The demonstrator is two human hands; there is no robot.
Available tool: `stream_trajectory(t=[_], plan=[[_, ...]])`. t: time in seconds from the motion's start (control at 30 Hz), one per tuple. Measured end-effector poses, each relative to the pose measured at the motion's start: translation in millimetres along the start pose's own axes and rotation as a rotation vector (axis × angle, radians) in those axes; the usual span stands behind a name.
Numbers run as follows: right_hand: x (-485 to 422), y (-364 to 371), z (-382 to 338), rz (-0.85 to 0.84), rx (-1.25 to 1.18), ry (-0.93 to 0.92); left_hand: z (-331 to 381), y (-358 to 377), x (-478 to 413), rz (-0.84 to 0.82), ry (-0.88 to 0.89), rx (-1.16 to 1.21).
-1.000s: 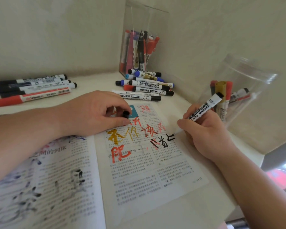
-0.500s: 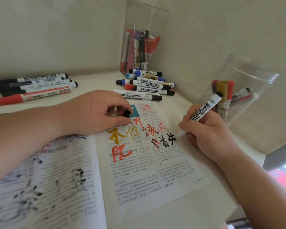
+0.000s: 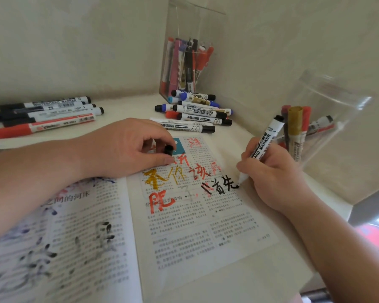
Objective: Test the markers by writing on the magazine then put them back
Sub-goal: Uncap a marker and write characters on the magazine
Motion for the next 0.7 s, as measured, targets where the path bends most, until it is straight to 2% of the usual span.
stream_trajectory(t=[0.07, 0.17, 0.2, 0.3, 0.4, 0.57, 0.7], plan=[[1, -4, 1, 0.040, -0.092, -0.013, 0, 0, 0, -0.002, -0.010, 0.009], [6, -14, 0, 0.075, -0.449, -0.121, -1, 0, 0, -0.008, -0.038, 0.028], [8, -16, -1, 0.082, -0.486, -0.152, -2, 0, 0, -0.010, -0.046, 0.028], [10, -9, -12, 0.078, -0.394, -0.241, -2, -1, 0, -0.020, -0.074, 0.026], [-2, 3, -38, 0.018, -0.318, -0.229, -2, -1, -1, -0.056, -0.109, 0.023], [-49, 37, -87, -0.426, -0.145, -0.106, -4, 0, -2, -0.080, -0.145, 0.061], [-71, 64, -85, -0.437, -0.166, -0.141, -5, 1, -2, -0.061, -0.146, 0.112]])
Point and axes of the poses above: each hand's wrist, its own x-axis away from the middle knuckle, its own y-axis out of the palm, z = x × y, the point moved 5 cm from there along -x, towards the middle knuckle, and after that the axes turned 6 degrees about y, right-handed, at the moved point
